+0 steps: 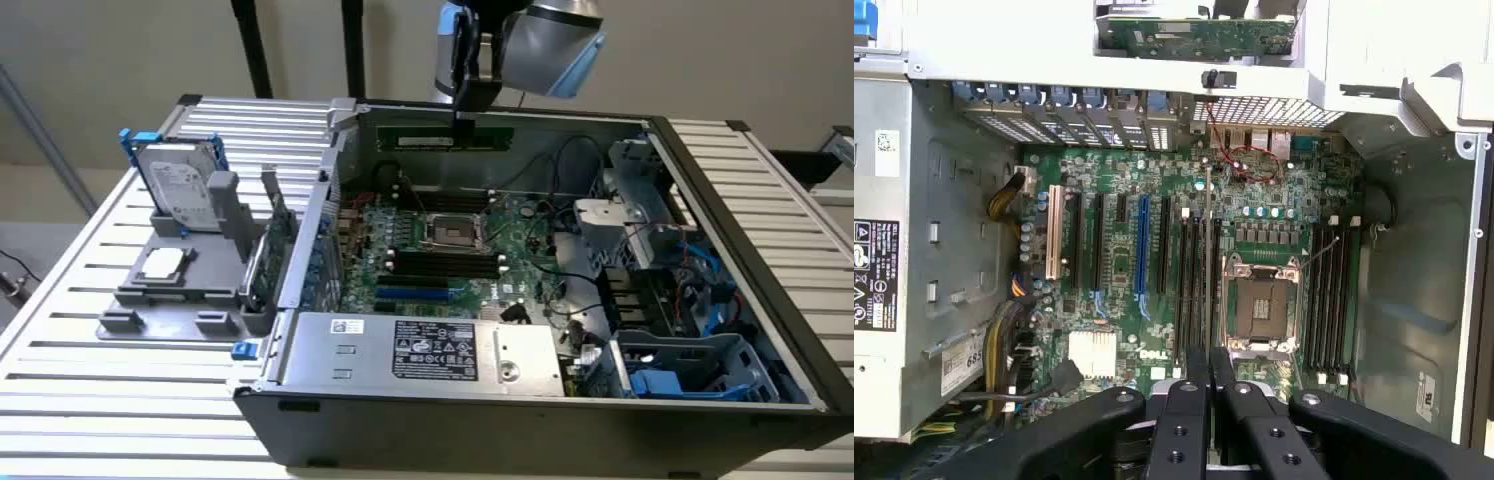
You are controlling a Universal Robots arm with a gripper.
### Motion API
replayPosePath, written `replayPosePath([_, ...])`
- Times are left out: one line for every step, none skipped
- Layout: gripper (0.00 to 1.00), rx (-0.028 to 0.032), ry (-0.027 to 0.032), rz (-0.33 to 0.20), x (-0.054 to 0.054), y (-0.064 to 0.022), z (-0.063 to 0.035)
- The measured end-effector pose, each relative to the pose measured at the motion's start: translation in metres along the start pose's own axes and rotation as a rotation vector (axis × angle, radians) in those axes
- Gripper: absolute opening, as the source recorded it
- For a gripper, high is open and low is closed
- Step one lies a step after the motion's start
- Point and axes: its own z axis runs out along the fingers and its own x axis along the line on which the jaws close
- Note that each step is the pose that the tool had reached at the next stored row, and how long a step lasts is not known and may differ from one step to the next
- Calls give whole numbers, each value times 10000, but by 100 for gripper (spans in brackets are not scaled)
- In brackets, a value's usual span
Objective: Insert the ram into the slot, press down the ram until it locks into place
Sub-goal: 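Insert the ram into the slot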
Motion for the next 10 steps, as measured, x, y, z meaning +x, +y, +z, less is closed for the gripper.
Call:
replayPosePath([13,0,0,0,0,0,0])
replayPosePath([13,0,0,0,0,0,-1])
replayPosePath([13,0,0,0,0,0,-1])
replayPosePath([13,0,0,0,0,0,-1])
replayPosePath([13,0,0,0,0,0,-1])
replayPosePath([13,0,0,0,0,0,-2])
replayPosePath([13,-1,1,0,0,0,-2])
replayPosePath([13,0,1,0,0,0,-3])
replayPosePath([13,0,1,0,0,0,-3])
replayPosePath([13,-1,1,0,0,0,-3])
